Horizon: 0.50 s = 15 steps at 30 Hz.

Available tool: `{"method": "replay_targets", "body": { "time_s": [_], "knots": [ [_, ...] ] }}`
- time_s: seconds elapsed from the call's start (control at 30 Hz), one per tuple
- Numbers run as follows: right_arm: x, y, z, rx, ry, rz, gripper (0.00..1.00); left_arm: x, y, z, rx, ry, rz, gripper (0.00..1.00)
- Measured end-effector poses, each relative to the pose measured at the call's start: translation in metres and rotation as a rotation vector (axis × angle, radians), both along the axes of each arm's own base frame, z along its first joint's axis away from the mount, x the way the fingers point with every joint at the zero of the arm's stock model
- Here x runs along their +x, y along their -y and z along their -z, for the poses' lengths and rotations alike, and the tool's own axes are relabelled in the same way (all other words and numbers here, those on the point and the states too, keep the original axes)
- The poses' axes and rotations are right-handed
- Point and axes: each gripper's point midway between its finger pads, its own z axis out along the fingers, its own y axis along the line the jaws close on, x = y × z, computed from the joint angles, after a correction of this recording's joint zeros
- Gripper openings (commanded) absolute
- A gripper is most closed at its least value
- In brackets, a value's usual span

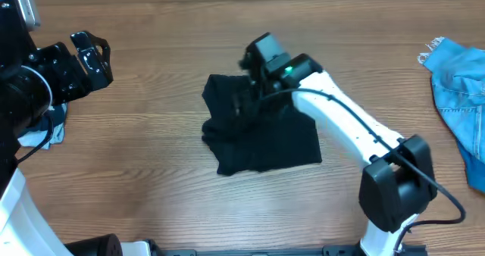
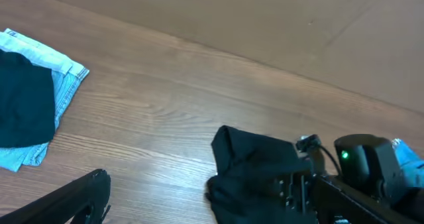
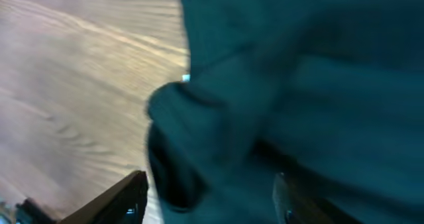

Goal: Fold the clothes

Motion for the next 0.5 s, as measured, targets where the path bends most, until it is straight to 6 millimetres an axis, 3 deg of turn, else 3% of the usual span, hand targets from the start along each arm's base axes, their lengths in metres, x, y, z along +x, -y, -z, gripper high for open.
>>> {"method": "replay_targets", "body": {
  "time_s": [0.1,0.3,0.37,0.5],
  "knots": [
    [0.007,0.008,0.011,-0.013,-0.023,0.028,0.49,0.000,0.000,0.000,0.000,0.000,0.000,1.00],
    [0.001,-0.002,0.077,-0.044,-0.167,0.022,0.42,0.000,0.000,0.000,0.000,0.000,0.000,1.00],
    [0.000,-0.007,0.077,-0.031,-0.169,0.015,0.37,0.000,0.000,0.000,0.000,0.000,0.000,1.00],
    [-0.001,-0.012,0.076,-0.015,-0.168,0.008,0.15,0.000,0.000,0.000,0.000,0.000,0.000,1.00]
  ]
}}
